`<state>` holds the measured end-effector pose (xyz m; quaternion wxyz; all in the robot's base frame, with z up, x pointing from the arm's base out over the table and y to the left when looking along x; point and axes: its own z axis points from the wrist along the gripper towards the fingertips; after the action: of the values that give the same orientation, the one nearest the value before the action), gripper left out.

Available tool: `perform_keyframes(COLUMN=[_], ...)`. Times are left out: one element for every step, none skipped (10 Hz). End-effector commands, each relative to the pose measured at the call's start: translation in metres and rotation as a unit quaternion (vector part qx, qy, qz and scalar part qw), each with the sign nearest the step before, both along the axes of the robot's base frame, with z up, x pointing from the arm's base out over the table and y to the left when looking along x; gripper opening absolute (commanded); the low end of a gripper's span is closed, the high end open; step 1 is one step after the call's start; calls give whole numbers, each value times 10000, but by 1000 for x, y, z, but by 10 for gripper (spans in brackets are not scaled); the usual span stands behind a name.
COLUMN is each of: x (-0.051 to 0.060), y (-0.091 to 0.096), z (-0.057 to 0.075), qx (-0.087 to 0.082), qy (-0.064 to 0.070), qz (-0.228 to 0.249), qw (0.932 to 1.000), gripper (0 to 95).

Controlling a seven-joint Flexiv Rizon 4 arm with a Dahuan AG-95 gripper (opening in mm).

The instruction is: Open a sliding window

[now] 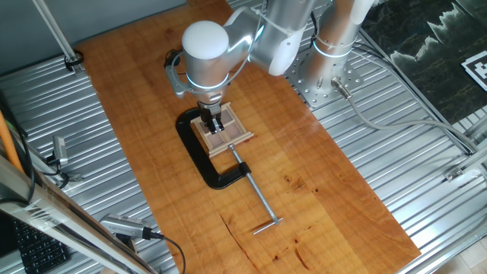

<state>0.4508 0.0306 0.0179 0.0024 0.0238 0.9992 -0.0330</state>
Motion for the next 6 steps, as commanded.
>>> perform_keyframes(x=[0, 0, 0, 0, 0, 0], y=[0, 1, 1, 1, 1, 1], z=[0, 0, 0, 0, 0, -1], qx=[5, 6, 6, 6, 6, 7], qy=[3, 0, -4, -7, -12, -18], qz=[1, -3, -7, -8, -7, -12], qw=[10000, 10000, 10000, 10000, 10000, 10000], gripper=[0, 0, 0, 0, 0, 0])
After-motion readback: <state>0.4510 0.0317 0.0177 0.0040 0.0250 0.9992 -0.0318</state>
